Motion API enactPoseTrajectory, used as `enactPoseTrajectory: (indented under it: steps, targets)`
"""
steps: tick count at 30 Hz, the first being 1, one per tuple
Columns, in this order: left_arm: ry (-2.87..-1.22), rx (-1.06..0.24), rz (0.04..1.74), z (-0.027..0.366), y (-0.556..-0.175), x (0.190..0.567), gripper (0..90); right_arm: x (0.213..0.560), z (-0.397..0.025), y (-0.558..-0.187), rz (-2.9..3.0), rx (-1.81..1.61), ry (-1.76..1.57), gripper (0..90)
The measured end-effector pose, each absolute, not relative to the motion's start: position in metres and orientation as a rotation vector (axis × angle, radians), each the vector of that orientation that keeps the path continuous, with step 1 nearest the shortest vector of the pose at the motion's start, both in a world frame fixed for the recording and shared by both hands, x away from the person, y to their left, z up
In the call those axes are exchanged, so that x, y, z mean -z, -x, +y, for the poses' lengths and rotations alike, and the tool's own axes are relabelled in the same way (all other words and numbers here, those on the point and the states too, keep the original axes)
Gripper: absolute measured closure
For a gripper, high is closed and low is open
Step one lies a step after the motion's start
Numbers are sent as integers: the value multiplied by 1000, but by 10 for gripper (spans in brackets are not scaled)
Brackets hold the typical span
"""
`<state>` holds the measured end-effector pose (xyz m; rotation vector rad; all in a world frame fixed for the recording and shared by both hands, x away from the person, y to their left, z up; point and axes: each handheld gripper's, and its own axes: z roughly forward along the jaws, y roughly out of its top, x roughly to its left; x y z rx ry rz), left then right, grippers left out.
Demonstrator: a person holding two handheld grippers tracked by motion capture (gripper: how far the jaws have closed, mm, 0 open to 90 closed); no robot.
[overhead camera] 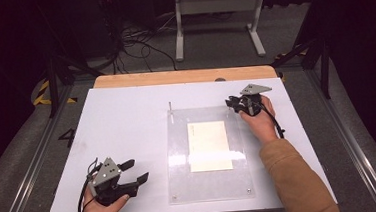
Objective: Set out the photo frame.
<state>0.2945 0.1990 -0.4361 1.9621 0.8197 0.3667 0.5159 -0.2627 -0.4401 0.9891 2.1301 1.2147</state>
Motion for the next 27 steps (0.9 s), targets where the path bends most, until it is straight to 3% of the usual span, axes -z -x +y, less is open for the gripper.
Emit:
enactPoseTrajectory:
  steps: [2,27]
  targets:
    - [-1965,-369,824,199,-294,437,330,441,-266,-517,2115,-1237,-1039,851]
    - [-1978,-309,765,179,-303,440,328,451,-276,-532,2115,-1407,-1195,848]
